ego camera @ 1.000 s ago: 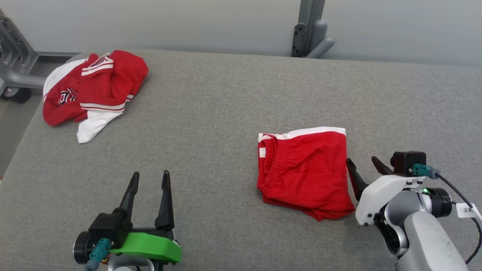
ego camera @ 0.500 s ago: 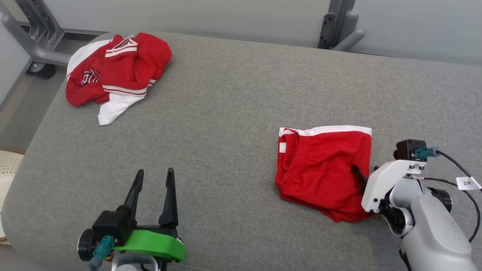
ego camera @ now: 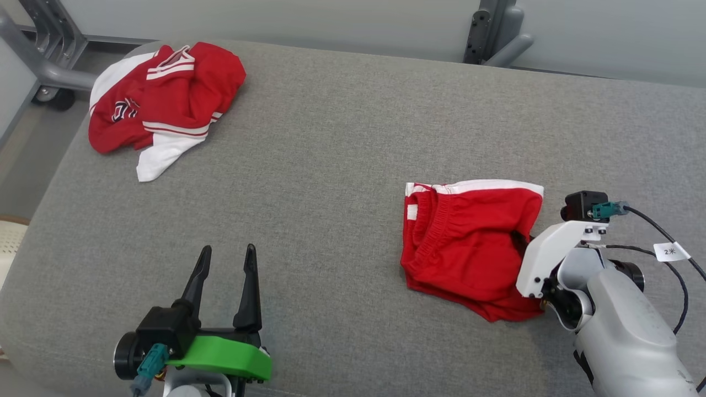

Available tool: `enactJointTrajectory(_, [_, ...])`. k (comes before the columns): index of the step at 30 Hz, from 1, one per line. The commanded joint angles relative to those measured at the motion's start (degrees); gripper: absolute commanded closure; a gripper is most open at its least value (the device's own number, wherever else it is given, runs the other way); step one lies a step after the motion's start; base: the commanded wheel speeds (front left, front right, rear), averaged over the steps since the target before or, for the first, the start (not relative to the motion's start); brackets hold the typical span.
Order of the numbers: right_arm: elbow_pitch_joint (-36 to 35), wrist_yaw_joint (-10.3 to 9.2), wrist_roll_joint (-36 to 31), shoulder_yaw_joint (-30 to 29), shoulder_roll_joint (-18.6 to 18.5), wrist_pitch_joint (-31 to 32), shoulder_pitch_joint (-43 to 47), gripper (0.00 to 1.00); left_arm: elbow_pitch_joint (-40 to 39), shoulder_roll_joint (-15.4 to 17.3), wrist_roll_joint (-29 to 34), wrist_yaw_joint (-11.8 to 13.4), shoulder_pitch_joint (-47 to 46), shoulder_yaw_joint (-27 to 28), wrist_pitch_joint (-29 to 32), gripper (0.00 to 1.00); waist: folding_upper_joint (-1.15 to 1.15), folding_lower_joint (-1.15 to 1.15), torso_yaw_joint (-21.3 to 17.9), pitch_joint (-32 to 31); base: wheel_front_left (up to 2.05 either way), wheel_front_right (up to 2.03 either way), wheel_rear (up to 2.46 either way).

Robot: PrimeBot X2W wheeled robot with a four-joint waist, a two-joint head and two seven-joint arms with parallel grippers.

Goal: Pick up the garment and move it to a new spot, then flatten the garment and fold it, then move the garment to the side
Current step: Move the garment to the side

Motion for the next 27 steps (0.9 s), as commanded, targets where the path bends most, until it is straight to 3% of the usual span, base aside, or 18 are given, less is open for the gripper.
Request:
enactJointTrajectory(1, [0.9, -0.12, 0.1, 0.4, -1.1, -1.0, -0.7, 1.0, -0.3, 0.1, 0.7, -0.1, -1.1, 0.0, 0.0, 0.0, 0.09, 0.0, -1.0, 0.4, 0.0, 0.0, 0.0])
enactJointTrajectory(18, [3.4, -0.1, -6.4, -1.0, -8.6, -6.5, -11.7, 1.0, -3.0, 0.1, 2.2, -0.6, -4.7, -0.7, 0.0, 0.0, 0.09, 0.0, -11.3, 6.7, 0.0, 0.0, 0.0])
enactJointTrajectory(27, [4.0, -0.1, -11.3, -3.4, -15.1, -6.1, -19.6, 1.0, -4.4, 0.1, 4.9, -1.5, -8.6, -1.4, 0.0, 0.0, 0.09, 0.0, -15.0, 13.4, 0.0, 0.0, 0.0])
